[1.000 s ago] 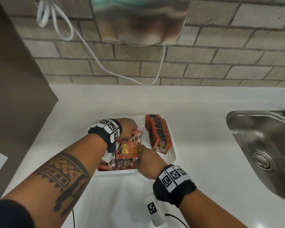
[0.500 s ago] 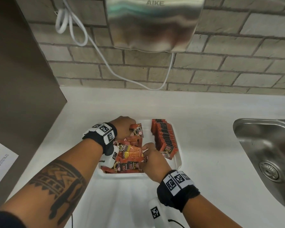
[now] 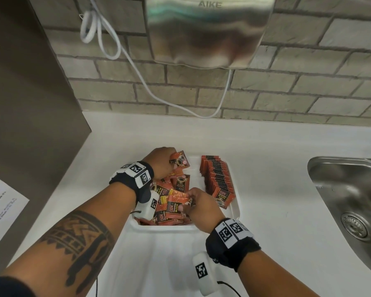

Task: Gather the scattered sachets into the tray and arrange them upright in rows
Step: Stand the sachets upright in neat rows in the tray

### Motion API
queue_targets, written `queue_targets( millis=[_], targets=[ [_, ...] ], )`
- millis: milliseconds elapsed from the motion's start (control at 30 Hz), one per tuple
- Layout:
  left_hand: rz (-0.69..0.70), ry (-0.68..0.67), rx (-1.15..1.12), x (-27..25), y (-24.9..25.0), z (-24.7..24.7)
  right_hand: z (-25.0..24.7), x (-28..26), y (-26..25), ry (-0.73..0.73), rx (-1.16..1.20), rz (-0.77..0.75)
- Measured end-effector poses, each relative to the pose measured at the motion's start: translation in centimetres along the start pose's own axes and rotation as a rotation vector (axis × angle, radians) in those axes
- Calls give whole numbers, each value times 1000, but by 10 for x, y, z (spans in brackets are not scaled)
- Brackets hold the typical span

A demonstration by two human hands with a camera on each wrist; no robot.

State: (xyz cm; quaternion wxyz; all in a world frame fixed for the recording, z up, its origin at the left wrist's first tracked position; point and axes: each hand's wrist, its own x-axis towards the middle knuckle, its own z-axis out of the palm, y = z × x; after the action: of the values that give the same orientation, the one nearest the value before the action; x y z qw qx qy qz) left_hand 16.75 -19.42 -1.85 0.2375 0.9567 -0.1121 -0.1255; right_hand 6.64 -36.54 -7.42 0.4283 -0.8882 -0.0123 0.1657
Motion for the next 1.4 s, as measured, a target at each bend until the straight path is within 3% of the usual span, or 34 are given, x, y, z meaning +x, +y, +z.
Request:
queue_targets(
  millis=[633,1033,1133,1200,1300,1400],
  targets=[
    [1,166,-117,-6,-2,-4,-13,-21,11,128,32,-80],
    [-58,206,-198,-15,-3,-6,-17,-25,8,103,71,-93],
    [-111,257,-345,-17,-7,-13,-30,-23,5,137,121,-111],
    [-169,246,-595,-19,-11,-16,-41,-20,1,158,201,-125],
    [-253,158,-998,-27,-8,-11,-60,-15,-12,195,350,-151],
    [-260,51,-1245,-35,1,-3,-76,-8,-27,203,533,-164]
  ],
)
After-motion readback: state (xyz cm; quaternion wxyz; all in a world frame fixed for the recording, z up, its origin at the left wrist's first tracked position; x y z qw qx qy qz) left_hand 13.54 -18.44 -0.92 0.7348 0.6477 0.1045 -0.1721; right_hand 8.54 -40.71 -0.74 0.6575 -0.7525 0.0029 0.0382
